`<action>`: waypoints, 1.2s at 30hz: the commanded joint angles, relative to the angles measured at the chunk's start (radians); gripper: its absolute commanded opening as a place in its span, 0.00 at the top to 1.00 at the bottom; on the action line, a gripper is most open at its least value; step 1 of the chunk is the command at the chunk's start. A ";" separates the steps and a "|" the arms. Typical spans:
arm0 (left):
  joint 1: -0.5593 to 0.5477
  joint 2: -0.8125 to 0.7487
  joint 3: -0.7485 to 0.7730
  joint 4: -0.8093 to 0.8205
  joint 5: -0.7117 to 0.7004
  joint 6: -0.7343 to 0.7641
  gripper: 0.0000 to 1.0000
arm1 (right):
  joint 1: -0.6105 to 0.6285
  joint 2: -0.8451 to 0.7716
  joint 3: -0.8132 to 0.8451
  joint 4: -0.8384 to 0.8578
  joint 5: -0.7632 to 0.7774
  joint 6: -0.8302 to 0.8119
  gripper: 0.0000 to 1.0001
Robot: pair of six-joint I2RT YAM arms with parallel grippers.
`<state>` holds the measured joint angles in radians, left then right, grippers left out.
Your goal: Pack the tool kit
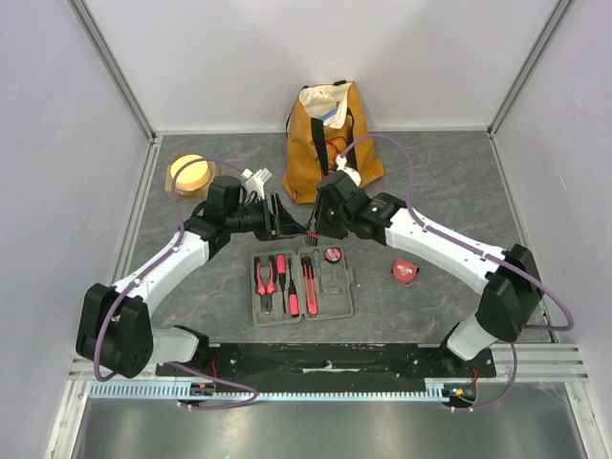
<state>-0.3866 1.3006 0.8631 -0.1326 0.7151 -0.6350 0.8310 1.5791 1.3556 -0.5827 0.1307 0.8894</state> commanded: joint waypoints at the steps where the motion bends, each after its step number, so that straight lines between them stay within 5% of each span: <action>1: -0.014 0.019 -0.027 0.129 0.079 -0.095 0.40 | 0.033 0.024 0.053 0.055 -0.025 0.013 0.81; 11: -0.024 0.000 -0.067 0.128 0.055 -0.123 0.53 | 0.039 0.019 0.042 0.084 0.013 0.042 0.85; 18: -0.024 -0.101 -0.084 0.093 -0.080 -0.089 0.51 | 0.039 0.016 0.017 0.084 0.030 0.052 0.86; 36: -0.023 -0.138 -0.125 0.129 -0.063 -0.046 0.58 | 0.039 0.024 0.033 0.113 -0.022 0.054 0.86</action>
<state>-0.4065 1.1648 0.7326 -0.0471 0.6556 -0.7162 0.8658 1.6058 1.3582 -0.5213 0.1432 0.9424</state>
